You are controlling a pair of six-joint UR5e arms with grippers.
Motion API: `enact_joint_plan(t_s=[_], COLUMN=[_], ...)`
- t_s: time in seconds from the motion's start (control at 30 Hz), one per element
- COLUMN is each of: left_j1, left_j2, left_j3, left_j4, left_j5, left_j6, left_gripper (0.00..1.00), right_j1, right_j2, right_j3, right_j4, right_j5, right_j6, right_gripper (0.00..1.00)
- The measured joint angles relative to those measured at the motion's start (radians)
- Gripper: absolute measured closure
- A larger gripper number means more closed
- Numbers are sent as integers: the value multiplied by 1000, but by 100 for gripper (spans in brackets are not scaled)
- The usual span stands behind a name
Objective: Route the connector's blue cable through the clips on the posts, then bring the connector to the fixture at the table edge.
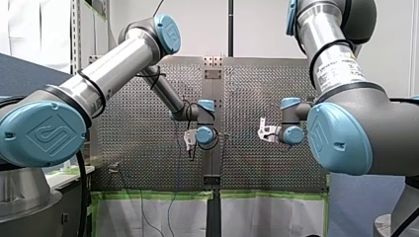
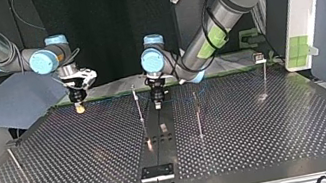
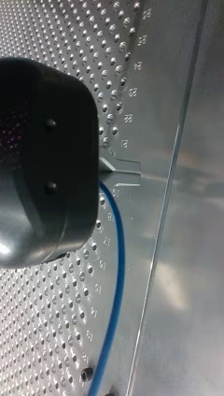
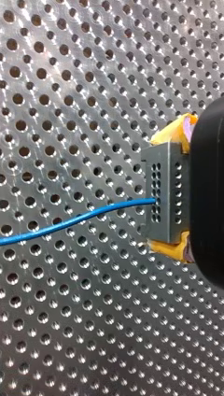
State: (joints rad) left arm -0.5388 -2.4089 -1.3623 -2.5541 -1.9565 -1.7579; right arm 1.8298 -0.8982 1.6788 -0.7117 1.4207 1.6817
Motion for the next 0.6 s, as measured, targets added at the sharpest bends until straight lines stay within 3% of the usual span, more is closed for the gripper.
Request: enact_joint_plan(t_s=[0.6], left_j1=[1], left_j2=[-34], left_j3=[45], left_j4=[-30], left_j5=[-1], left_j6=[6], left_gripper=[99], right_j1=[-1], right_j2=[49], right_j3=[-80], right_j4=[41], right_j5=[-26], right_j6=[-1], right_gripper=[94])
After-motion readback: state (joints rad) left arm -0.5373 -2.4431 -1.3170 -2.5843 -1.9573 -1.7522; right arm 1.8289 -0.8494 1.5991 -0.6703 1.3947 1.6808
